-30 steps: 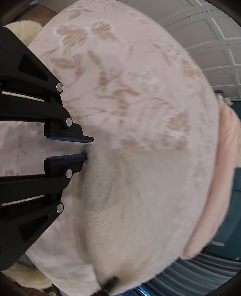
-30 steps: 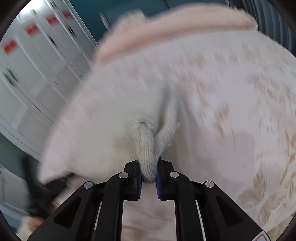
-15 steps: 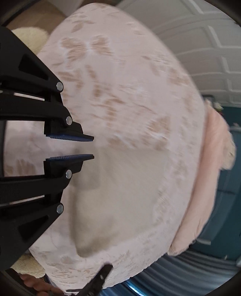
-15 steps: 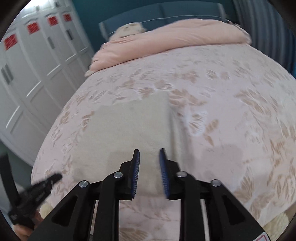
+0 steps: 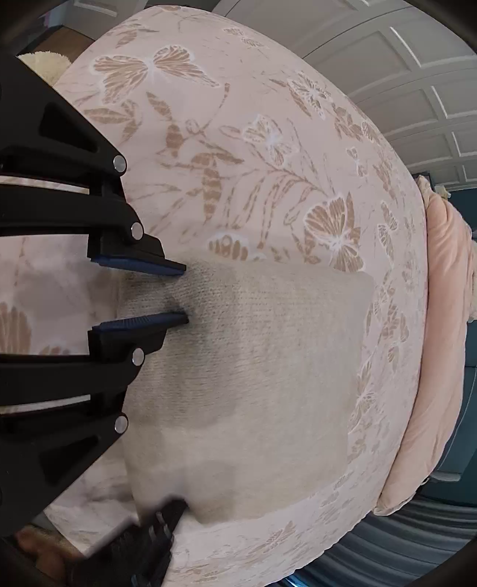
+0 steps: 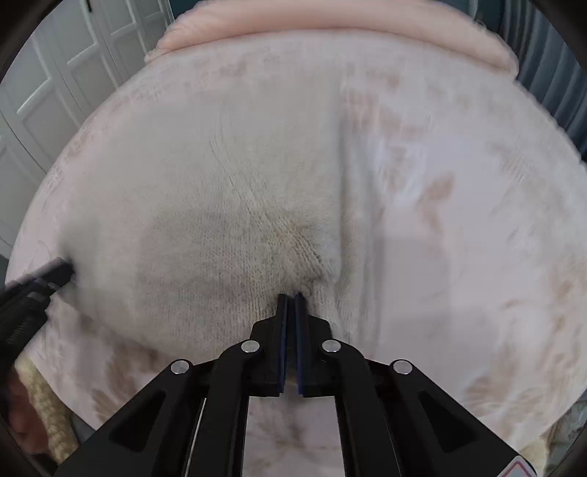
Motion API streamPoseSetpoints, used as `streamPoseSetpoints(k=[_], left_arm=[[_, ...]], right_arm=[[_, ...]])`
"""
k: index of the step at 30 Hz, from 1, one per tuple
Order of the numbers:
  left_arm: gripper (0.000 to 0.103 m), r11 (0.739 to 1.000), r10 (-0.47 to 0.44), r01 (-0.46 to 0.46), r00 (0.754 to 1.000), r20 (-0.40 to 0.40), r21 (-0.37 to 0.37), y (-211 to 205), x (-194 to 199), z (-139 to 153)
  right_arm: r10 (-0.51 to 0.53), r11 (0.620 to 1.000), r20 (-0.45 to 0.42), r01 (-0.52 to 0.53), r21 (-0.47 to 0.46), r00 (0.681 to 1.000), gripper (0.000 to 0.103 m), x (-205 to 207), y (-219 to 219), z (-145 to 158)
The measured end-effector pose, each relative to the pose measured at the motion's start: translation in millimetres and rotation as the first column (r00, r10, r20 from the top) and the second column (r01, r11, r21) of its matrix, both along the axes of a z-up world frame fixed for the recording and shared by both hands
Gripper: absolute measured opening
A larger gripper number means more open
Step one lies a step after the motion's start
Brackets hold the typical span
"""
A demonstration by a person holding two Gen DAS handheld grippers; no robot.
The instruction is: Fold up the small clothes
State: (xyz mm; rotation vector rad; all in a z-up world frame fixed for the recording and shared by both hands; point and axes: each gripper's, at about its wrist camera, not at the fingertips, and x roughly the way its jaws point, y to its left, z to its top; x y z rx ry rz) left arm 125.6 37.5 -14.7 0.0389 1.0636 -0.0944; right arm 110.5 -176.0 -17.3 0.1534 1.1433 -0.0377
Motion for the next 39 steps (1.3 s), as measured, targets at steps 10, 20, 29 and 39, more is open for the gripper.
streamPoseSetpoints(k=[10, 20, 29, 39], left_arm=[[0.07, 0.975, 0.104, -0.102, 0.995, 0.002, -0.198, 31, -5, 15], [0.046, 0.939, 0.089, -0.108, 0.993, -0.073, -0.326, 30, 14, 0], [0.05, 0.991, -0.01, 0.009, 1.0, -0.008, -0.131, -10, 0, -6], [0.049, 1.0, -0.029, 0.029, 1.0, 0.007, -0.01, -23, -12, 0]], right_arm=[[-0.116, 0.985, 0.045, 0.109, 0.137, 0.992, 0.072, 36, -46, 15], [-0.074, 0.951, 0.13, 0.03, 0.309, 0.989, 0.023, 37, -48, 32], [-0.163, 0.962, 0.094, 0.137, 0.238, 0.982, 0.036, 18, -64, 18], [-0.031, 0.999, 0.032, 0.03, 0.025, 0.999, 0.019, -7, -23, -10]])
